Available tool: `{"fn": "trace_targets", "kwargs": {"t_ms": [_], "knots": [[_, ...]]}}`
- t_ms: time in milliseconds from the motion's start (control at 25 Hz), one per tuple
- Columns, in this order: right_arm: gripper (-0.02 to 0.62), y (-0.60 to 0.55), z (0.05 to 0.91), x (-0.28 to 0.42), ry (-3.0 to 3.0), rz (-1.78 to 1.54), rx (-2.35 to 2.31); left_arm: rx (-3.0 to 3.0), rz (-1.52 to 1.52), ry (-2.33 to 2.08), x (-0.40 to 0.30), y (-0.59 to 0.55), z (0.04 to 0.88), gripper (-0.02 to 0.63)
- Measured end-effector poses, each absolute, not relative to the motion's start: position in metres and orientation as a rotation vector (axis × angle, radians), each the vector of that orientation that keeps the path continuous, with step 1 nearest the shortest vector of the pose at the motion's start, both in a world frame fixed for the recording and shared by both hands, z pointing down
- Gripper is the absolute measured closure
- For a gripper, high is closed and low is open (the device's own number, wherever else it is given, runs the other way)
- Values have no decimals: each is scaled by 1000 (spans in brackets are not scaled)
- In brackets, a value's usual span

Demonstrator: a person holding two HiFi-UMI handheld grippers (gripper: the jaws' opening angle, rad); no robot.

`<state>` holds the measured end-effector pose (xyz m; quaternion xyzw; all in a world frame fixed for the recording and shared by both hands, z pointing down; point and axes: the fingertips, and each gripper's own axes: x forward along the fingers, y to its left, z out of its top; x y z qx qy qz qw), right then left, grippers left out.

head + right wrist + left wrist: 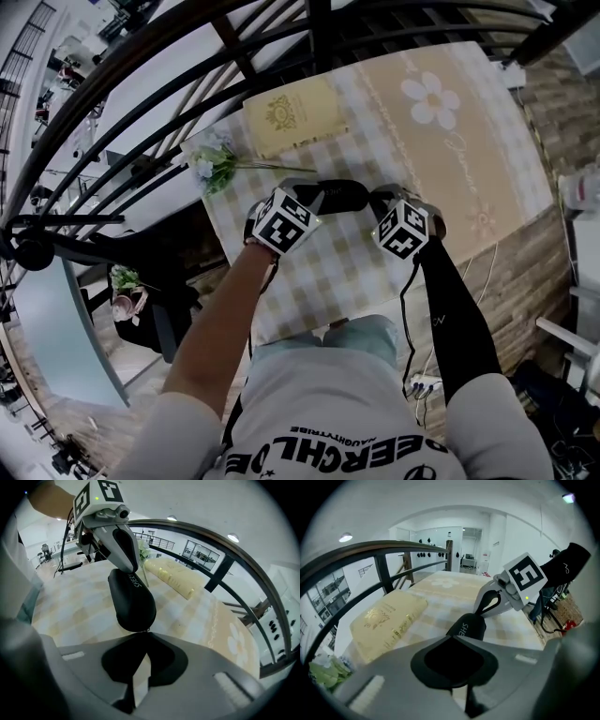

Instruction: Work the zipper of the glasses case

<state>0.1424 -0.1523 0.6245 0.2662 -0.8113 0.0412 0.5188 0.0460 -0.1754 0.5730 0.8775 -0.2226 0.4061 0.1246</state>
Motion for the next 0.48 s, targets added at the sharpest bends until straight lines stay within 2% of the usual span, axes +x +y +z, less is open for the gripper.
{"fn": "trace_targets", "kwargs": {"t_ms": [480], "knots": [[566, -141, 623, 143, -1938, 110, 610, 2587, 1184, -665, 46, -173, 573, 597]]}}
